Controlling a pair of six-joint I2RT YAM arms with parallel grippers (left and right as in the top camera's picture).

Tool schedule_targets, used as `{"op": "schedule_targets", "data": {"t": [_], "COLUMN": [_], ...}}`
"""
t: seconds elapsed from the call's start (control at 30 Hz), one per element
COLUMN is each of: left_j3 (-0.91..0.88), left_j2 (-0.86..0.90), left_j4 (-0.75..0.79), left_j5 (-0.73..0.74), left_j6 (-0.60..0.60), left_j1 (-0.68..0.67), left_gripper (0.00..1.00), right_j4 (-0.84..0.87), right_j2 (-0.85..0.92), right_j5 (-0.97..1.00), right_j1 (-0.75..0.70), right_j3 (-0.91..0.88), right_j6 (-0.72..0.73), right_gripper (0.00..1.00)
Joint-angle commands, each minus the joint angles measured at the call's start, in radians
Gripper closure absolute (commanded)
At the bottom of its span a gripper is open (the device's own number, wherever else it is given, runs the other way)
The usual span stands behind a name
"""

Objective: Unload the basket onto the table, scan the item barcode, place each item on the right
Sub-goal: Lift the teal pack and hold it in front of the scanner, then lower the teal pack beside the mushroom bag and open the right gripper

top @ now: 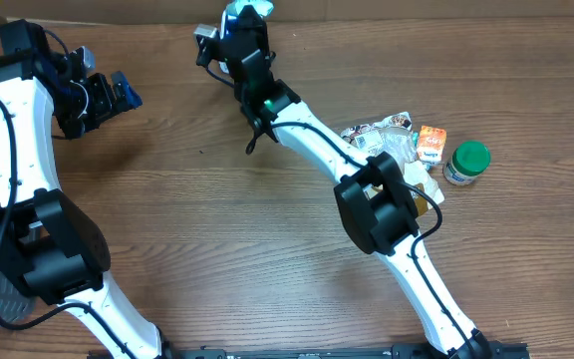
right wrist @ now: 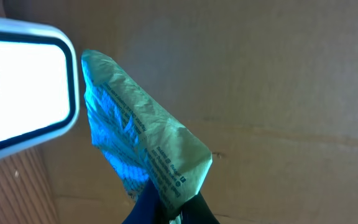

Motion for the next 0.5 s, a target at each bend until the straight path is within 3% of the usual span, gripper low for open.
{"op": "schedule_targets", "data": {"t": [0.0,0.13,0.2,0.3,0.47], "left_j3": [0.014,0.014,0.014,0.014,0.014], "left_j2": [-0.005,-0.005,-0.005,-0.005,-0.005], "left_j4": [0.001,0.001,0.001,0.001,0.001], "left_j5": [-0.003,-0.003,-0.003,-0.003,-0.003], "left_j6": [0.016,0.016,0.016,0.016,0.016], "left_j1": [-0.004,-0.004,-0.004,-0.004,-0.004], "left_gripper": [0.00,0.00,0.01,0.00,0.00], "right_j4": [-0.028,-0.205,-0.421,-0.902,-1.377], "right_j2": [-0.087,-0.209,-0.303,-0.460,-0.537], "right_j5": [0.017,0.024,0.027,-0.079,-0.354], "right_j1": [0.011,0.013,0.021,0.015,-0.070], "right_j3": [0.015,0.015,0.015,0.015,0.015], "right_j6": [0.137,0.373,0.576,1.220,1.730], "right_gripper": [0.96,0.96,0.96,0.96,0.96]}}
